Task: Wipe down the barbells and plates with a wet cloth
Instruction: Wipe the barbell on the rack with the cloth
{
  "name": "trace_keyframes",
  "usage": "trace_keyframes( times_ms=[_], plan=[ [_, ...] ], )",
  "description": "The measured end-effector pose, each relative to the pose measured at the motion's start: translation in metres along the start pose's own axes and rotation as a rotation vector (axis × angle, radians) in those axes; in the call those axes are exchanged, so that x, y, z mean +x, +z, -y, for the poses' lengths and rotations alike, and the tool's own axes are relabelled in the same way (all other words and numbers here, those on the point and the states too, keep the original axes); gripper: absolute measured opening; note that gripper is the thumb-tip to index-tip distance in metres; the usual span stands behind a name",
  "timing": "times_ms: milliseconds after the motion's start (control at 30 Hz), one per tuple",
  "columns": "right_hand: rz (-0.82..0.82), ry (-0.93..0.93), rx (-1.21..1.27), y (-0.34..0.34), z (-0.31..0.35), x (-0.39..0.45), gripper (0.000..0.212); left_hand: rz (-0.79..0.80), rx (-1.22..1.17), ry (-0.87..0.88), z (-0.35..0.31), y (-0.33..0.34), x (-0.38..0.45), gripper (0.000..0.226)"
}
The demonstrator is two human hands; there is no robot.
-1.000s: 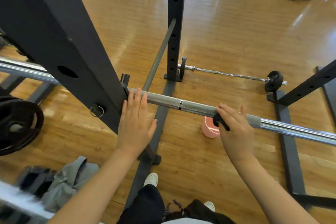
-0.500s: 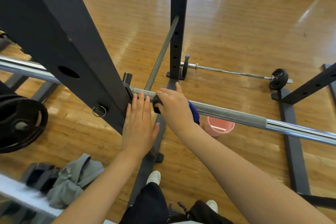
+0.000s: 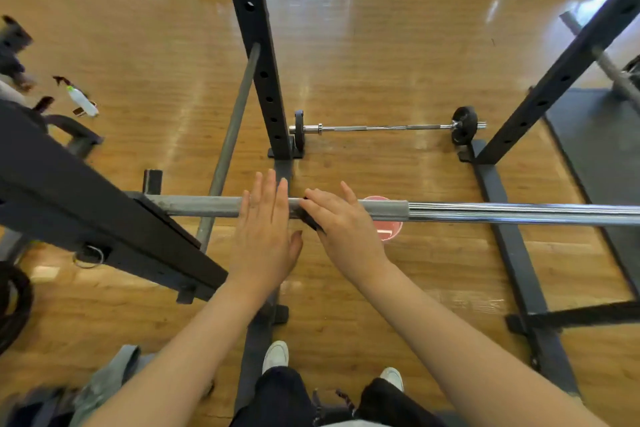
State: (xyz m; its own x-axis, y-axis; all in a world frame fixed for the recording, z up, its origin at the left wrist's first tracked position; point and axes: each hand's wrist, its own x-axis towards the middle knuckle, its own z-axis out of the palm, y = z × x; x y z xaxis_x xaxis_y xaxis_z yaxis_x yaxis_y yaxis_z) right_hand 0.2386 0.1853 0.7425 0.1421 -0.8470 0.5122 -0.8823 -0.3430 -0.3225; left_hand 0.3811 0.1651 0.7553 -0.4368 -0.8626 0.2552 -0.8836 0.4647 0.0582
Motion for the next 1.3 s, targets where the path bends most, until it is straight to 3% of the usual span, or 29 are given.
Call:
trace_keyframes(
  times_ms=[167, 300, 533, 733, 867, 1133, 1300],
  plan=[
    [-0.071, 0.009, 0.033, -0.053, -0.045, -0.027, 0.042, 0.090, 0.048, 0.138, -0.056, 0.008, 0.022, 0.094],
    [-0.173, 0.136, 0.009, -0.105, -0.084, -0.061, 0.035, 0.090, 0.089, 0.182, -0.112, 0.018, 0.039, 0.092],
    [-0.161, 0.269, -0.051, -0.152, -0.140, -0.116, 0.034, 0.089, 0.085, 0.285, -0.211, 0.027, 0.056, 0.081],
    [-0.205, 0.427, -0.091, -0.171, -0.164, -0.138, 0.035, 0.074, 0.131, 0.272, -0.219, 0.041, 0.062, 0.100],
    [-0.221, 0.457, -0.107, -0.167, -0.167, -0.137, 0.036, 0.069, 0.102, 0.282, -0.219, 0.043, 0.062, 0.098],
    [-0.226, 0.377, -0.173, -0.178, -0.170, -0.143, 0.032, 0.074, 0.104, 0.248, -0.221, 0.041, 0.060, 0.088],
    [-0.195, 0.285, -0.181, -0.186, -0.190, -0.152, 0.036, 0.169, 0.087, 0.088, -0.239, 0.033, 0.053, 0.093]
  ],
)
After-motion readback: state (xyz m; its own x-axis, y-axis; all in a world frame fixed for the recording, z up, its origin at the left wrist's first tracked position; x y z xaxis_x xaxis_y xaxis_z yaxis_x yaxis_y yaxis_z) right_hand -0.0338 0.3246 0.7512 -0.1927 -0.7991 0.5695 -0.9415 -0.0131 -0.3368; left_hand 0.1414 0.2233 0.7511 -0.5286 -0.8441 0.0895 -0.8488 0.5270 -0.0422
